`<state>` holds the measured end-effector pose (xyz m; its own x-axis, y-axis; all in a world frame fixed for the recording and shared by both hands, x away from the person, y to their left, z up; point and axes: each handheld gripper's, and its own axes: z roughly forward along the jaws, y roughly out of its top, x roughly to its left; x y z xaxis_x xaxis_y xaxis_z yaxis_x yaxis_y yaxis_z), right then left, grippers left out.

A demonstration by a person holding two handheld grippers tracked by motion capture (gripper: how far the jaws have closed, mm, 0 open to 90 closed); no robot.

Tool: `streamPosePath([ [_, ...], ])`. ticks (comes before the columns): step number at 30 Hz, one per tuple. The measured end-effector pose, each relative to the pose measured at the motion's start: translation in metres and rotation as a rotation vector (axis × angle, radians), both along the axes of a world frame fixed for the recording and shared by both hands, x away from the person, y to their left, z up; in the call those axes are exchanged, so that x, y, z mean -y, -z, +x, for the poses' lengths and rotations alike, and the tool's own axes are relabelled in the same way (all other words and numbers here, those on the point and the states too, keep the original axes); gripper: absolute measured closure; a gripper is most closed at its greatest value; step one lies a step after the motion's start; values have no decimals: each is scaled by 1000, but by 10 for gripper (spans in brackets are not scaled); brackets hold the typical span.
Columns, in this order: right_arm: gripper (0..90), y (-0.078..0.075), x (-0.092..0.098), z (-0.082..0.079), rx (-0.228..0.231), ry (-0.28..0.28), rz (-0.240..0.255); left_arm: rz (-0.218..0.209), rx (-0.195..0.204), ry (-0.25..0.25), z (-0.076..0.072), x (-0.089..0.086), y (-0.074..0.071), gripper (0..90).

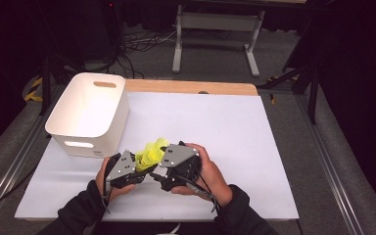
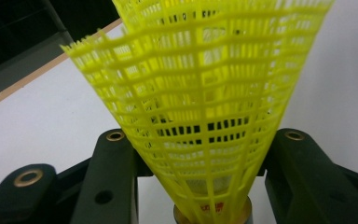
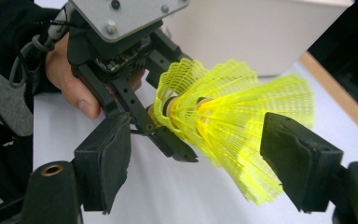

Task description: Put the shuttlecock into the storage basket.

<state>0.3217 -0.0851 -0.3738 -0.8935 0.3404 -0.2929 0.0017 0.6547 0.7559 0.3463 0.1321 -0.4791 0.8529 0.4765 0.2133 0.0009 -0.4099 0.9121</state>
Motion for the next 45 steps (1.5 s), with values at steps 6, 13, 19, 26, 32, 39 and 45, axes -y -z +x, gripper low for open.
streamPosePath([
  [6,219,-8,15,-3,61,-8,50,-12,-2,-7,0,-3,-1,584],
  [13,215,-10,44,-1,114,51,104,-18,-5,-4,0,-5,-2,582],
  [19,192,-2,62,1,132,99,118,-26,3,-2,-1,-7,-5,582],
  [26,187,8,78,5,126,147,128,-36,14,-6,-1,-10,-8,580],
  [32,181,17,93,8,125,175,128,-48,18,-12,-2,-14,-11,578],
  [39,173,30,107,9,115,204,149,-62,25,-18,-2,-19,-15,577],
  [45,173,39,117,9,107,230,162,-68,28,-21,-2,-22,-18,576],
])
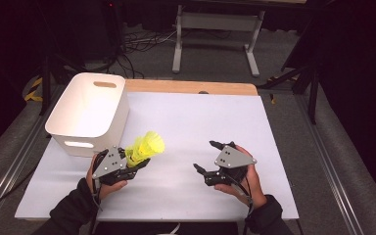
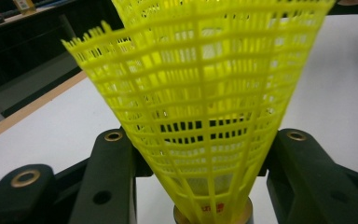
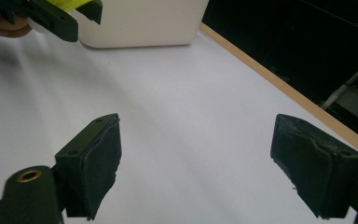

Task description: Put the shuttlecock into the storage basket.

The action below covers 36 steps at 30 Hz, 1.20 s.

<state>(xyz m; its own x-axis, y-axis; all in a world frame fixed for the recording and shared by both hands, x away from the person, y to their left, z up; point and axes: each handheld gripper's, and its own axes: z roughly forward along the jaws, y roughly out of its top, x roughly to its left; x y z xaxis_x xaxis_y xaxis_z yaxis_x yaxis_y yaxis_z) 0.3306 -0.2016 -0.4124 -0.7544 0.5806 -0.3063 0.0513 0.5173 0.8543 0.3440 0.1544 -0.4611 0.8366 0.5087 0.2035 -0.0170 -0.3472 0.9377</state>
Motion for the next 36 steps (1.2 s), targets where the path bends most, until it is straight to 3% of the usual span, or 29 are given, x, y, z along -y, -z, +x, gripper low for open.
streamPosePath([
  [12,166,17,14,2,-25,50,-9,-25,9,-17,-1,-9,-6,571],
  [18,157,22,19,-1,-38,54,9,-30,13,-22,-2,-14,-8,569],
  [36,158,37,26,3,-49,72,-5,-61,21,-34,-1,-24,-15,565],
])
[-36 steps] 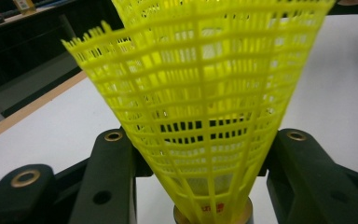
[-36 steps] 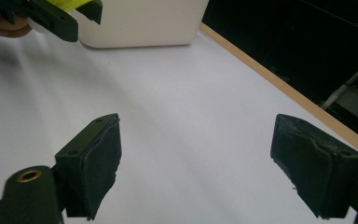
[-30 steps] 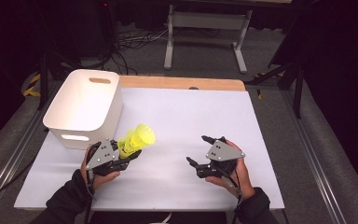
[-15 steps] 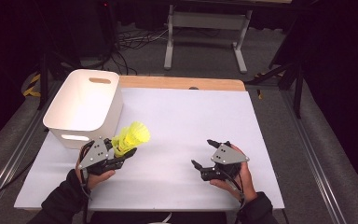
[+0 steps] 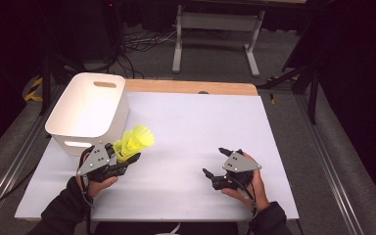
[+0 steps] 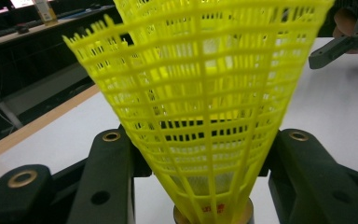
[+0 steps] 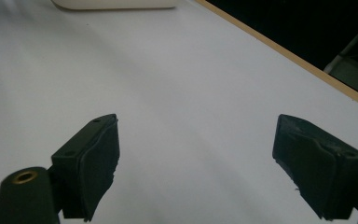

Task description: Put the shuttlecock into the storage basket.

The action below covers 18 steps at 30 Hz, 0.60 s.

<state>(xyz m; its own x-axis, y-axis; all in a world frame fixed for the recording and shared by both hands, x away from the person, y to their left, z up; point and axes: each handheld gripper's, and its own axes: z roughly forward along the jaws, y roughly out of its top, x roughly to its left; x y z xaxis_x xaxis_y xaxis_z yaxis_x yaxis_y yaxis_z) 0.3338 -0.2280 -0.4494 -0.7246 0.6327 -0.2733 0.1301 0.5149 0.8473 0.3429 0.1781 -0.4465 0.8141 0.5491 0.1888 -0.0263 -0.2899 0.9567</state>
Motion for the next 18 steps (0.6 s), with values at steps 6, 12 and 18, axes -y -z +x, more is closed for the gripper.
streamPosePath([
  [6,158,1,-1,1,-7,-4,-5,-12,1,-7,0,-5,-3,566],
  [12,158,1,0,1,-7,-4,-5,-25,9,-22,0,-11,-7,564],
  [18,160,2,-1,2,-16,-2,-8,-30,15,-33,0,-16,-9,563],
])
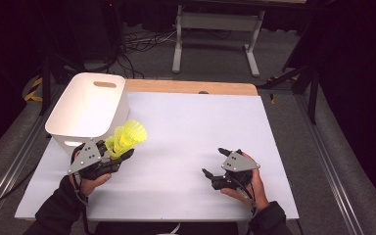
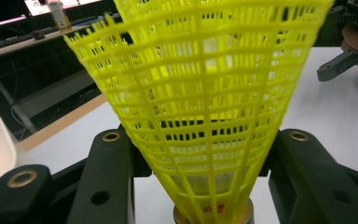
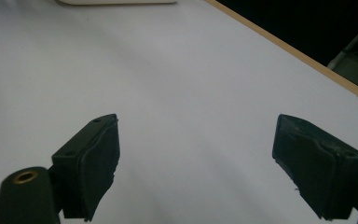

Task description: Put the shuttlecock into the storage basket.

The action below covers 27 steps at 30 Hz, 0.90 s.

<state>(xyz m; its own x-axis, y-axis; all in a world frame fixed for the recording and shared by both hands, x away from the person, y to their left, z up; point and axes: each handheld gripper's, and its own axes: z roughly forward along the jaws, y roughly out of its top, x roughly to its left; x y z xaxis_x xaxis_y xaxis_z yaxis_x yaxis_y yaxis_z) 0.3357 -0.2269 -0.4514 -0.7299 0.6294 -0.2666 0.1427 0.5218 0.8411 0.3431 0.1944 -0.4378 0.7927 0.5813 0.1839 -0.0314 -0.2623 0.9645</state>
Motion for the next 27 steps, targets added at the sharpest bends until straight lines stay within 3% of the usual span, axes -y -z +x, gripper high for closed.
streamPosePath([
  [19,160,0,1,1,-4,1,2,-19,9,-43,-2,-19,-7,560],
  [27,160,1,0,1,-8,-2,-2,-42,4,-72,-3,-37,-11,559],
])
